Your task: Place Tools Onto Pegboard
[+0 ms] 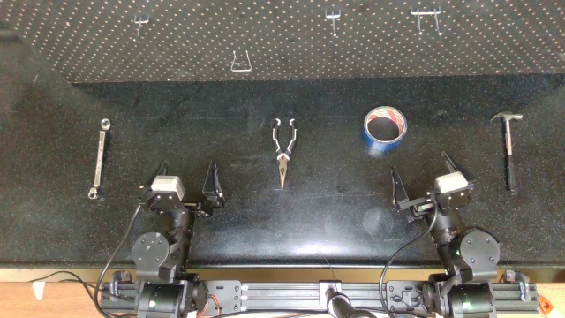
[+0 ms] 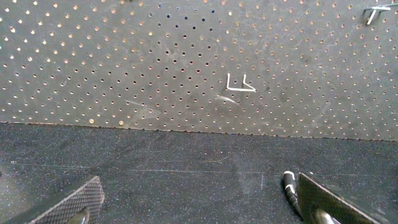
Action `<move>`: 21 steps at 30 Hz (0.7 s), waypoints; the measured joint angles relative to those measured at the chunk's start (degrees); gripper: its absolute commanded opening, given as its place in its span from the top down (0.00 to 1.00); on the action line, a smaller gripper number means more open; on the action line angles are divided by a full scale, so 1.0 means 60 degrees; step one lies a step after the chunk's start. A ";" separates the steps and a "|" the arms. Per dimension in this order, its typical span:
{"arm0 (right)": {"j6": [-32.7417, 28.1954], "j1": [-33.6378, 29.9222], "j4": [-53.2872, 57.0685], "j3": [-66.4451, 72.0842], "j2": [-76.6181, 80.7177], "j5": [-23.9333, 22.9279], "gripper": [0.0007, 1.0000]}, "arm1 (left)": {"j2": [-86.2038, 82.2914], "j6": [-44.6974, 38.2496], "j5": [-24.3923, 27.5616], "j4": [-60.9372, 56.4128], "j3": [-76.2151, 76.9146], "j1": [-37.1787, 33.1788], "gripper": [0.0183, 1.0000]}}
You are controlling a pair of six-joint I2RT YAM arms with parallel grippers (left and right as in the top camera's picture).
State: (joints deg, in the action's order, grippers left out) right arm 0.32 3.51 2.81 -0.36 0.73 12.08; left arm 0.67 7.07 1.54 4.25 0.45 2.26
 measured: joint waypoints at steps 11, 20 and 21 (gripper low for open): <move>0.0000 0.0000 0.0000 0.0000 0.0000 0.0000 0.02 | 0.0000 0.0000 0.0000 0.0004 0.0000 0.0470 0.00; 0.0000 0.0000 0.0000 0.0000 0.0000 0.0000 0.02 | 0.0000 0.0000 0.0000 0.0000 0.0000 0.0470 0.00; 0.0000 0.0000 0.0000 0.0000 0.0000 0.0000 0.02 | 0.0000 0.0000 -0.0004 0.0004 0.0000 0.0470 0.00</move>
